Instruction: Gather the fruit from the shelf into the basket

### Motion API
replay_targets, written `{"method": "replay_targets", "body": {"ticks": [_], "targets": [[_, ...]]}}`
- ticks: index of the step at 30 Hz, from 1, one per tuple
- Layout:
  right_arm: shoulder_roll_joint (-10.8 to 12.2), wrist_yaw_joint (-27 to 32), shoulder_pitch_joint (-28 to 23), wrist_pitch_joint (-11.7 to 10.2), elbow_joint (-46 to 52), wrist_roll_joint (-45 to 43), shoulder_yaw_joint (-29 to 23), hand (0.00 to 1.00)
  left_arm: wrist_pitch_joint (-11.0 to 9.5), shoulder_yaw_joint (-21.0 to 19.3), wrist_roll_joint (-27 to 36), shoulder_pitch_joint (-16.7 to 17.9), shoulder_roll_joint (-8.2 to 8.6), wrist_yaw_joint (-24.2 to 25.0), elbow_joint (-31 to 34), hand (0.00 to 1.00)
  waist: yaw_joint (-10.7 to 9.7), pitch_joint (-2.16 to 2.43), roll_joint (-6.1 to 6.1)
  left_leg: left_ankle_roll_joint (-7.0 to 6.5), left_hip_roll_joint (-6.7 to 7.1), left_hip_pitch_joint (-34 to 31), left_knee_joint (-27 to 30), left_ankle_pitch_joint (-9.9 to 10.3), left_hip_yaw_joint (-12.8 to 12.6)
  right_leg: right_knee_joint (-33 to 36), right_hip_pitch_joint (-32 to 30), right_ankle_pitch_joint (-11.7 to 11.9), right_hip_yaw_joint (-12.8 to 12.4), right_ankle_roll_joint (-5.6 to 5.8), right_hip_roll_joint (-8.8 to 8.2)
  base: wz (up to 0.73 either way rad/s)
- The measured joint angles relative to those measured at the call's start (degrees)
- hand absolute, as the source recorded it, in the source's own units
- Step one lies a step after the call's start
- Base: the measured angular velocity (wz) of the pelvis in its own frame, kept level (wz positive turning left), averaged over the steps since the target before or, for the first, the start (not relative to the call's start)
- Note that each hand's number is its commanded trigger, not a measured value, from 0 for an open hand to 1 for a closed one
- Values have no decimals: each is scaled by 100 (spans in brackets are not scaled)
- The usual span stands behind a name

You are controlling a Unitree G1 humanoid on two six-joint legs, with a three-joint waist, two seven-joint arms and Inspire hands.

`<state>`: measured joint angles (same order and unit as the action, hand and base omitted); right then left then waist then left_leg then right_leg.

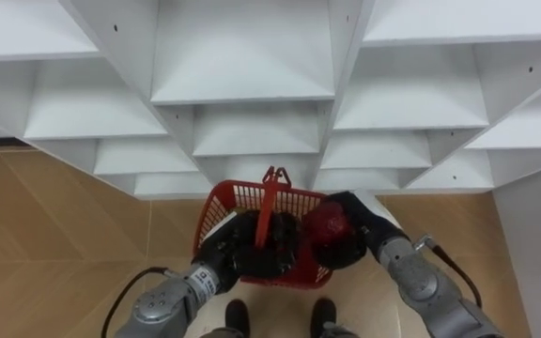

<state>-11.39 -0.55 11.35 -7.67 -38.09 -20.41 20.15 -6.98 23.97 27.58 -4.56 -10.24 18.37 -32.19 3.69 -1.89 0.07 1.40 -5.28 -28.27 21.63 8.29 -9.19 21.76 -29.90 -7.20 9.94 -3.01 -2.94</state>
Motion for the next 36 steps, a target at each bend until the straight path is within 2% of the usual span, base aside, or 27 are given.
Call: {"method": "replay_targets", "body": {"ticks": [4, 17, 18, 20, 22, 23, 36], "targets": [[1, 3, 56, 0, 0, -11, -1, 100, -3, -2, 210, -13, -5, 27, 10, 100, -14, 0, 0, 0, -1, 0, 0, 0, 0, 3, 0, 0, -18, 0, 0, 0], [0, -6, 120, 0, 3, -36, 0, 100, -10, 0, 212, -25, 3, 229, 81, 100, -13, 0, -2, 0, 2, 0, 0, 0, 0, -6, 4, 3, -33, 4, 1, 0], [1, -8, 125, 0, 4, -36, 0, 97, -10, 0, 212, -26, 4, 248, 83, 100, -12, 0, -2, 0, 2, 0, 0, 0, 0, -7, 5, 3, -33, 4, 1, 0], [3, -14, 153, 0, 4, -36, 3, 71, -11, 3, 212, -27, 13, 272, 84, 100, -13, 0, -1, 0, 2, 0, 0, 0, 0, -8, 6, 4, -33, 5, 2, 0], [3, -14, 170, 0, 7, -36, 3, 4, -10, 8, 212, -26, 11, 315, 84, 100, -13, 0, -1, 0, 2, 0, 0, 0, 1, -9, 6, 4, -33, 5, 2, 0], [5, -14, 179, 0, 8, -36, 6, 0, -11, 33, 212, -27, 16, 331, 84, 100, -15, 0, -2, 0, 2, 2, -1, 0, 1, -13, 10, 5, -33, 6, 3, 0], [27, -154, 190, -2, 7, 25, 108, 0, -12, 191, 215, -32, -42, 480, 84, 100, -27, 1, -3, 0, -1, 52, -40, -2, 7, -121, 101, 44, -14, 18, 18, 0]]}}
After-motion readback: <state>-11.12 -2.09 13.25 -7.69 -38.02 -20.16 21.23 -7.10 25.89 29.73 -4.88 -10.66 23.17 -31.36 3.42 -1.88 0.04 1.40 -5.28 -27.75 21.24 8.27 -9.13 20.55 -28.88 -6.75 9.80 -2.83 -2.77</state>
